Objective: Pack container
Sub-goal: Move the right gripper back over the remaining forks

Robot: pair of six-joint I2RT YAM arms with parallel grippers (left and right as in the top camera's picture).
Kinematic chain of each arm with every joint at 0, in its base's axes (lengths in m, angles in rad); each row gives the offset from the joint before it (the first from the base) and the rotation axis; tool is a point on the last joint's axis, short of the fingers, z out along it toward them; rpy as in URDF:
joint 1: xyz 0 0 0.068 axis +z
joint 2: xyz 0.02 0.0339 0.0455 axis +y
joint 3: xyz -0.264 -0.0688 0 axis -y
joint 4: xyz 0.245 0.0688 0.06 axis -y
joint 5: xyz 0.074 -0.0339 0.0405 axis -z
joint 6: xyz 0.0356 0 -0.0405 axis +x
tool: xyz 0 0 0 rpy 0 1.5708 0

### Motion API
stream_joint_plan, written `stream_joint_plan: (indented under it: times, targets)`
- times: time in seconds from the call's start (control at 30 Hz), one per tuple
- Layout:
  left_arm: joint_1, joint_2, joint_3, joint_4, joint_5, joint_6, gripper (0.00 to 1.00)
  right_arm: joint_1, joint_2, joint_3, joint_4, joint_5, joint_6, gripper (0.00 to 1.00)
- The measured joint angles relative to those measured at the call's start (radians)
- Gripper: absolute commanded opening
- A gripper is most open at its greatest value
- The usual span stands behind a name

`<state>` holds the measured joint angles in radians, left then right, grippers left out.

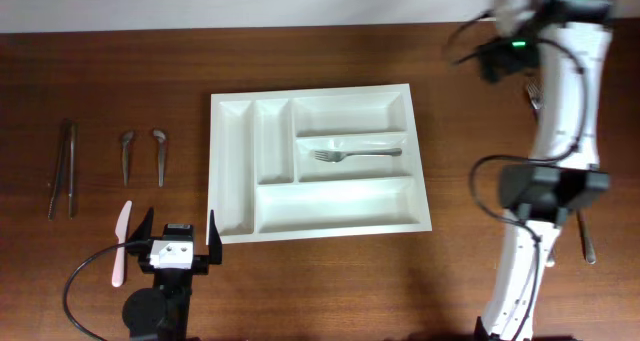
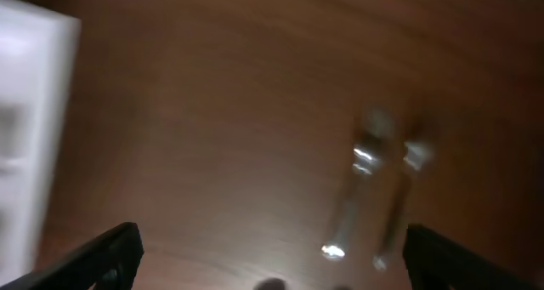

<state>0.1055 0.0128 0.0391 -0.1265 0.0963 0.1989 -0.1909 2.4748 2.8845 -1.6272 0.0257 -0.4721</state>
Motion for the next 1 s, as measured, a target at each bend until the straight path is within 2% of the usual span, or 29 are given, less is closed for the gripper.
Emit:
stream_joint_plan:
  times: [0.17,0.3,0.83,1.0]
  targets:
    - [0.0,0.0,0.0,0.0,0.0,0.0,0.99,-0.144,0.0,0.0,0.09,-0.054,0.031,0.99]
    - [0.0,0.0,0.0,0.0,0.0,0.0,0.99,-0.191,0.002,-0.002,0.134,-0.075,0.031,0.99]
    - [0.0,0.0,0.0,0.0,0.0,0.0,0.99,-0.202,0.209,-0.004,0.114,-0.07,0.057,0.99]
    - [0.0,0.0,0.0,0.0,0.0,0.0,0.99,-0.206,0.243,-0.004,0.121,-0.041,0.131,0.99]
